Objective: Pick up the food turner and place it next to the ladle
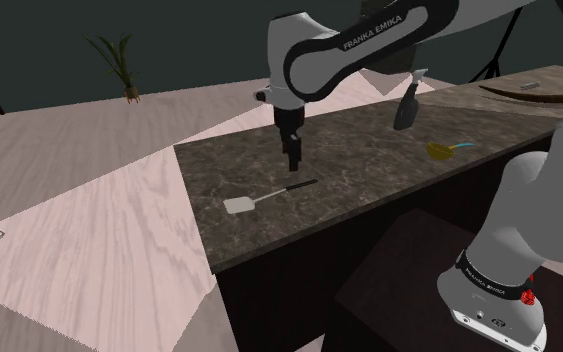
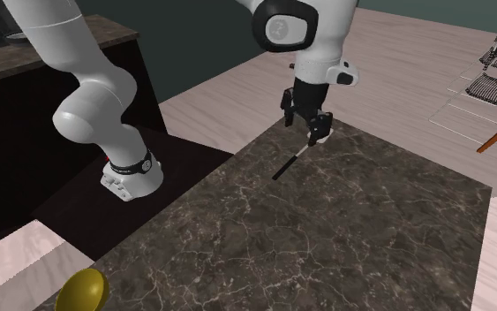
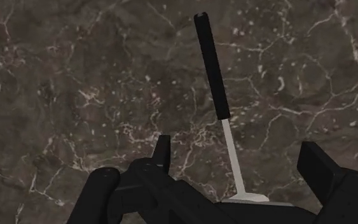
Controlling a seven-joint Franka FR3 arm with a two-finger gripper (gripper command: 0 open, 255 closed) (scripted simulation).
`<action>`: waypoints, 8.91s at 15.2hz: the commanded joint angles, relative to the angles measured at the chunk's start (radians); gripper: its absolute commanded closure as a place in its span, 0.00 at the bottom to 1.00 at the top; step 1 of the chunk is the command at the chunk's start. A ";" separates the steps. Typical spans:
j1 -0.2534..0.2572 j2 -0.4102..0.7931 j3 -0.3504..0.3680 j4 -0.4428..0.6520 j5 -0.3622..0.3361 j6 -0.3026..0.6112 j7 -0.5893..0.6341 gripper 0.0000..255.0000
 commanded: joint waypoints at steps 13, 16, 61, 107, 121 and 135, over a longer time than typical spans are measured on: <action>0.041 0.195 0.040 0.014 -0.049 0.159 -0.164 0.00; 0.041 0.195 0.040 0.014 -0.049 0.159 -0.164 0.00; -0.034 -0.053 -0.037 0.044 -0.038 -0.110 -0.336 1.00; -0.437 0.142 -0.573 0.125 0.010 0.050 -1.291 1.00; -0.451 0.230 -0.564 0.046 0.066 0.205 -1.323 1.00; -0.441 0.189 -0.569 0.071 0.039 0.144 -1.304 0.00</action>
